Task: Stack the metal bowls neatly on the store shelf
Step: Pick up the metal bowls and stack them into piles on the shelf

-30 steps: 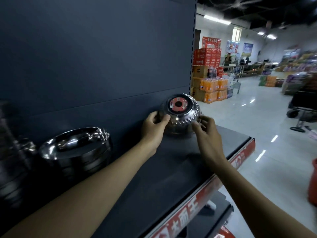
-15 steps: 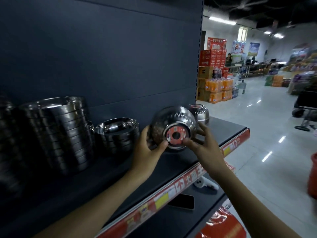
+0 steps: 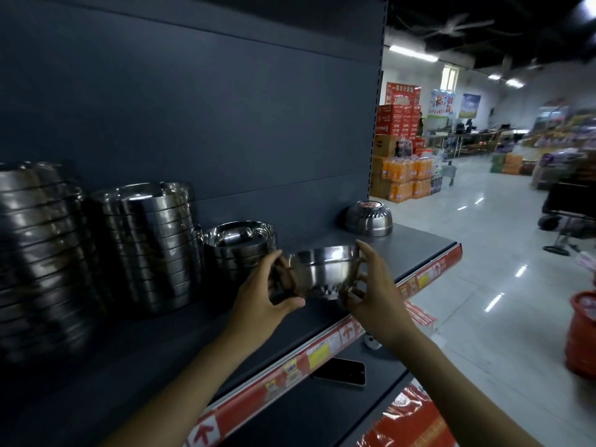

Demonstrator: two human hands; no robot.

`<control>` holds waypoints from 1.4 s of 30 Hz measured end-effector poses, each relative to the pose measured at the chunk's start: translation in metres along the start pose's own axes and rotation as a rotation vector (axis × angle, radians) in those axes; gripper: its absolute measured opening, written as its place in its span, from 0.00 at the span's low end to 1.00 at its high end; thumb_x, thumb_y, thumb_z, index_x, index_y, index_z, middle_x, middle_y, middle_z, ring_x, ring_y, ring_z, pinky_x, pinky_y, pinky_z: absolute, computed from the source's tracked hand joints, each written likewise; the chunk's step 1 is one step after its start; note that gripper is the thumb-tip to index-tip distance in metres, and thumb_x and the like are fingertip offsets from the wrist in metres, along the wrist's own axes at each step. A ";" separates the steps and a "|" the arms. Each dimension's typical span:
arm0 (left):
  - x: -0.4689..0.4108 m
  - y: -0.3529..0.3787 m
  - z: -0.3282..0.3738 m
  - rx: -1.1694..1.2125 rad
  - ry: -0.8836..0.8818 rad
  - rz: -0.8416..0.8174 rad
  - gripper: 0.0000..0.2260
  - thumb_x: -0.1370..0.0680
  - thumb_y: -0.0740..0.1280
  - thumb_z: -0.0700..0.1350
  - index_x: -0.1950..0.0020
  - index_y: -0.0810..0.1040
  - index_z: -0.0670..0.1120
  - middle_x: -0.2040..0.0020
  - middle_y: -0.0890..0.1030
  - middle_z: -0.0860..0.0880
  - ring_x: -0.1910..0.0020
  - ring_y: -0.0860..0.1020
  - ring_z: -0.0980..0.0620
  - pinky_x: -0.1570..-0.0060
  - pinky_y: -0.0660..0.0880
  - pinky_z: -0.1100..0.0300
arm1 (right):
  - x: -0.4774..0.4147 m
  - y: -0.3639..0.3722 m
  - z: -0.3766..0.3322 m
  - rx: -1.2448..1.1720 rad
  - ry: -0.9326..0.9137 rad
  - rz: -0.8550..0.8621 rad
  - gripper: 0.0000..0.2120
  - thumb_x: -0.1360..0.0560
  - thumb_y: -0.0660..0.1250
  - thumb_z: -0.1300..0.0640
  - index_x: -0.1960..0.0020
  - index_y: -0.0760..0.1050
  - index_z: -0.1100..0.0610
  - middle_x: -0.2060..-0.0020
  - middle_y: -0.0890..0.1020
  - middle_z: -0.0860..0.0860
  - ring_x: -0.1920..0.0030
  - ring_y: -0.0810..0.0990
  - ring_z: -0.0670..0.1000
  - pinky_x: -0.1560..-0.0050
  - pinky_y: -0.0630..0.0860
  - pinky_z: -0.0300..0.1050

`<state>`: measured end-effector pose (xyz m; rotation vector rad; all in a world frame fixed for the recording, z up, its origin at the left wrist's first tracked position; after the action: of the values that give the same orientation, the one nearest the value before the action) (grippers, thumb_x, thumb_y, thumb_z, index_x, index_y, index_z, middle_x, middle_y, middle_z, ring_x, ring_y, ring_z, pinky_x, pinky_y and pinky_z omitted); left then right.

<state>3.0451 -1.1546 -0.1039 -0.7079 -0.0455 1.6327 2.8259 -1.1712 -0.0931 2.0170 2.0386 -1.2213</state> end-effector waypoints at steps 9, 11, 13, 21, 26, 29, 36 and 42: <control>-0.004 -0.004 -0.008 0.042 -0.007 -0.032 0.46 0.41 0.78 0.59 0.27 0.61 0.65 0.26 0.69 0.53 0.27 0.69 0.55 0.28 0.68 0.48 | 0.017 0.005 -0.006 -0.146 0.029 -0.082 0.36 0.25 0.69 0.68 0.31 0.57 0.38 0.43 0.72 0.24 0.42 0.70 0.23 0.50 0.74 0.25; -0.003 -0.003 -0.010 0.063 -0.010 -0.054 0.46 0.42 0.78 0.61 0.28 0.61 0.67 0.26 0.69 0.54 0.28 0.69 0.56 0.29 0.69 0.49 | 0.021 0.006 -0.003 -0.165 0.046 -0.051 0.35 0.25 0.70 0.65 0.31 0.59 0.36 0.39 0.71 0.29 0.39 0.71 0.28 0.48 0.73 0.25; -0.003 -0.002 -0.010 0.086 -0.016 -0.075 0.44 0.41 0.78 0.60 0.29 0.62 0.69 0.26 0.70 0.56 0.28 0.70 0.58 0.29 0.69 0.50 | 0.025 0.008 0.000 -0.163 0.053 -0.032 0.32 0.25 0.71 0.60 0.29 0.60 0.40 0.35 0.71 0.38 0.37 0.71 0.34 0.45 0.73 0.29; -0.002 0.000 -0.007 0.106 0.005 -0.059 0.44 0.42 0.79 0.65 0.30 0.63 0.70 0.28 0.70 0.57 0.29 0.70 0.58 0.29 0.69 0.49 | 0.033 0.007 -0.001 -0.156 0.052 0.080 0.35 0.31 0.71 0.38 0.29 0.61 0.41 0.35 0.67 0.41 0.36 0.71 0.38 0.47 0.75 0.36; 0.000 -0.005 0.001 0.076 0.063 0.010 0.42 0.40 0.77 0.66 0.29 0.64 0.65 0.28 0.70 0.58 0.29 0.69 0.58 0.31 0.71 0.48 | 0.034 0.008 -0.008 -0.223 0.053 0.182 0.34 0.33 0.71 0.36 0.31 0.63 0.42 0.35 0.70 0.41 0.37 0.73 0.38 0.42 0.76 0.42; 0.003 -0.011 0.013 0.033 0.125 0.062 0.41 0.37 0.75 0.68 0.28 0.64 0.63 0.28 0.70 0.59 0.29 0.69 0.59 0.31 0.71 0.48 | 0.031 0.009 -0.018 -0.254 0.007 0.261 0.34 0.32 0.69 0.36 0.30 0.63 0.43 0.35 0.71 0.42 0.37 0.73 0.37 0.43 0.74 0.39; 0.004 -0.042 0.035 -0.023 0.372 0.406 0.28 0.27 0.70 0.63 0.32 0.67 0.52 0.27 0.69 0.50 0.28 0.70 0.53 0.33 0.73 0.51 | -0.006 0.030 -0.059 -0.474 -0.171 0.330 0.27 0.27 0.68 0.45 0.32 0.63 0.44 0.33 0.72 0.45 0.32 0.73 0.44 0.36 0.74 0.43; 0.002 -0.060 0.040 -0.246 0.465 0.595 0.21 0.19 0.62 0.55 0.29 0.65 0.48 0.23 0.62 0.41 0.23 0.62 0.52 0.28 0.64 0.62 | -0.061 0.057 -0.081 -0.679 -0.270 0.272 0.27 0.25 0.62 0.51 0.29 0.63 0.60 0.34 0.75 0.52 0.33 0.75 0.45 0.36 0.73 0.38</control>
<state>3.0797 -1.1261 -0.0469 -1.3718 0.3339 1.9955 2.9242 -1.1872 -0.0330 1.6200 1.6654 -0.5904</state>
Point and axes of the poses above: each hand's wrist, its own x-axis away from the middle knuckle, its own y-axis out of the palm, z = x × y, the point moved 6 cm from there along -x, towards the middle knuckle
